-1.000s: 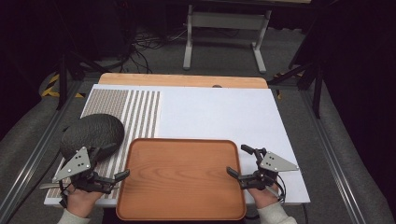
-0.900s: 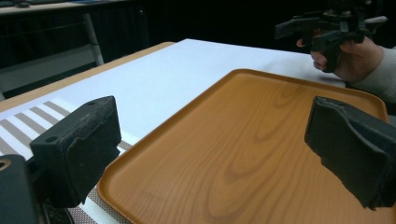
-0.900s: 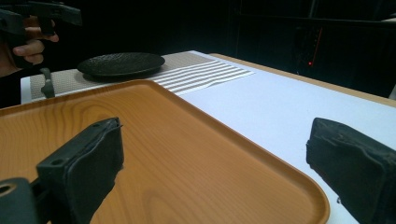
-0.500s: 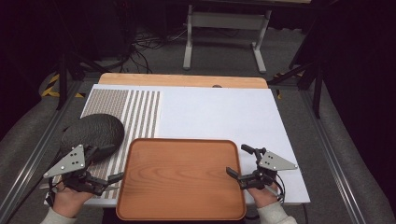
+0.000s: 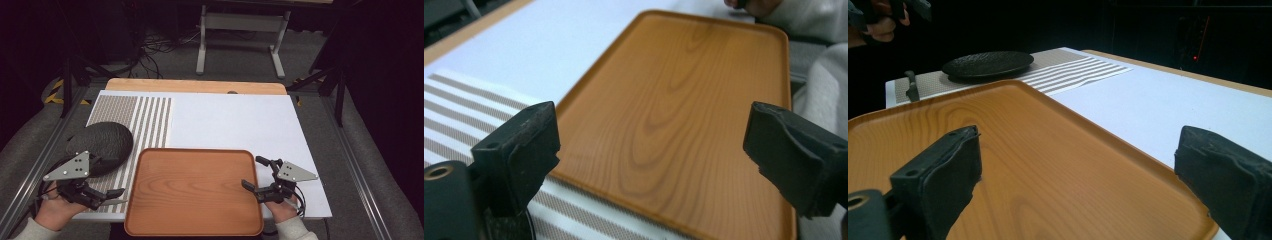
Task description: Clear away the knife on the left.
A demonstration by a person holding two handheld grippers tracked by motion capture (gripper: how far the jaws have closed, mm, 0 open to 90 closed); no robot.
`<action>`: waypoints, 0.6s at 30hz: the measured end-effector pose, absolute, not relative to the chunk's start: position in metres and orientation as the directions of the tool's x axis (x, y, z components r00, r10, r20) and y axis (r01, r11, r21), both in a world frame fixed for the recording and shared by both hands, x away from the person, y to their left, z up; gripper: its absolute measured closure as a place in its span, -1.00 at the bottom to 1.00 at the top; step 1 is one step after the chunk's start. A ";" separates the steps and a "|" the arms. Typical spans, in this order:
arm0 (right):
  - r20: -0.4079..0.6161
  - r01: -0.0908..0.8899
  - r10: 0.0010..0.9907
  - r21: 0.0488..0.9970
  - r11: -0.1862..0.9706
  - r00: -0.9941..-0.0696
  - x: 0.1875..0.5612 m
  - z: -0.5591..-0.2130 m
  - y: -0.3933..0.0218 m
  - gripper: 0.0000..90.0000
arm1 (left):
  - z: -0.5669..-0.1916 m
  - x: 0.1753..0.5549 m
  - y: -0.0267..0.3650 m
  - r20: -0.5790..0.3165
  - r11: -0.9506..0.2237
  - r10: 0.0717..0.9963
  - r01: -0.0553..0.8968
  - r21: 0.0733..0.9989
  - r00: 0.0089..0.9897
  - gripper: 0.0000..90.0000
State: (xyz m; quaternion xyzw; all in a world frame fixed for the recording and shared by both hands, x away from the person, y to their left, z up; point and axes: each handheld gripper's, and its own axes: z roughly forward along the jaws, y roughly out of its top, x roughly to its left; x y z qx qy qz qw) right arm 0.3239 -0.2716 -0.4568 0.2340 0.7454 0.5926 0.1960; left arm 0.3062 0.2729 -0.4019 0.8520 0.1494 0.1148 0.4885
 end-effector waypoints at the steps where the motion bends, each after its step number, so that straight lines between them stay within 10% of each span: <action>1: -0.015 0.118 0.581 0.975 0.191 -0.814 0.324 -0.457 -0.271 -0.88 | -0.401 0.306 0.275 0.051 -0.490 0.365 0.145 0.860 0.930 -0.78; 18: -0.022 0.116 0.565 0.971 0.208 -0.825 0.325 -0.458 -0.268 -0.88 | -0.397 0.306 0.301 0.085 -0.670 0.333 0.172 0.722 0.939 -0.71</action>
